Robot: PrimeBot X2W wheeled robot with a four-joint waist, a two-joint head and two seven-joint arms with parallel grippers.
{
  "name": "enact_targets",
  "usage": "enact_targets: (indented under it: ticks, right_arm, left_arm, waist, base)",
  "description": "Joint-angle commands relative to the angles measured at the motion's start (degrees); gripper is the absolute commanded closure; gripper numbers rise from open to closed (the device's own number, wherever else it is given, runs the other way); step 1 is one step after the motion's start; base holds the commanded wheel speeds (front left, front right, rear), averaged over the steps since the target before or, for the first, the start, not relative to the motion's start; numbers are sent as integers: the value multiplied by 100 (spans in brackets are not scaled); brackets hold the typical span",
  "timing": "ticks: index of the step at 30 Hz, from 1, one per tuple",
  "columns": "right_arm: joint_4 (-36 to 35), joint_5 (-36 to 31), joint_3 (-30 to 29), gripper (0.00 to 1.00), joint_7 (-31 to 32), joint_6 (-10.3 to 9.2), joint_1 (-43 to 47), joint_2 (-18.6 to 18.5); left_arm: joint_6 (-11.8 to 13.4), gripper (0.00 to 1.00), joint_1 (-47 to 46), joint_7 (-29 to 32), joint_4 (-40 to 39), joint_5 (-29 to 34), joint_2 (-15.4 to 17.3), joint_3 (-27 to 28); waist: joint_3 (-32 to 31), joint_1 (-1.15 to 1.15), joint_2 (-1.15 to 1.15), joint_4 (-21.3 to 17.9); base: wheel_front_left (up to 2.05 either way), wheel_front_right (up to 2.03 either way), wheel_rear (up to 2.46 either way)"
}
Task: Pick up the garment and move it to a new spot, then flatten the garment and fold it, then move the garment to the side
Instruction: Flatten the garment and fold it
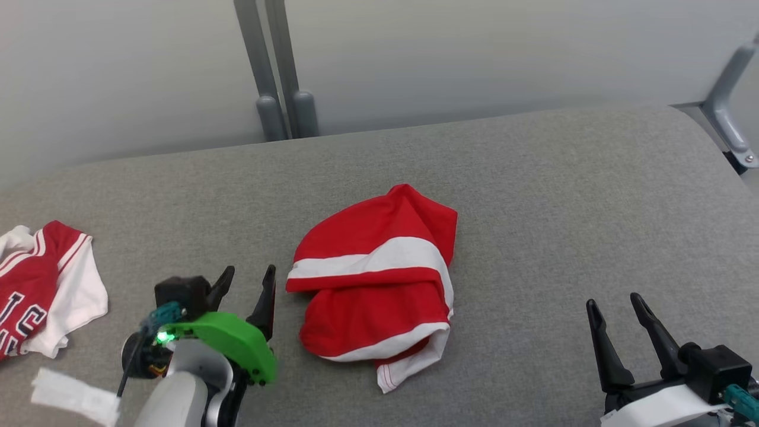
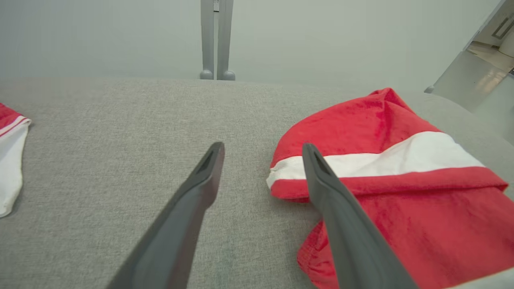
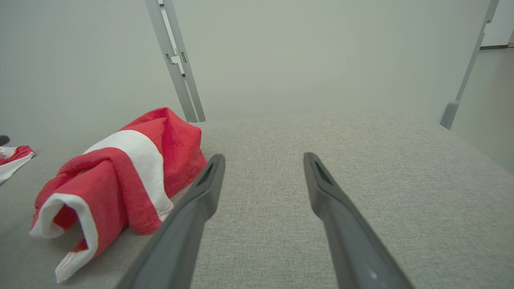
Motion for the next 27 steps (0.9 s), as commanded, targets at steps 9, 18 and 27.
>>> enact_targets:
  ticks: [9,18,27]
  right_arm:
    - [132,50,170,0,-18,0,-211,34]
    - [181,74,201,0,-17,0,-100,-39]
    - [220,58,251,0,-17,0,-136,7]
  left_arm:
    - [-219,0,-1053,1161,1530,-213,76,-141]
    - [-428,65,-1168,959,2401,-213,136,-326]
    - [-560,100,-1447,638,2662,-318,89,-547]
  waist:
    - [346,0,0,-751]
    - [174,0,0,-891]
    - [89,0,0,-852]
  base:
    - [0,0,0]
    - [0,0,0]
    - [0,0,0]
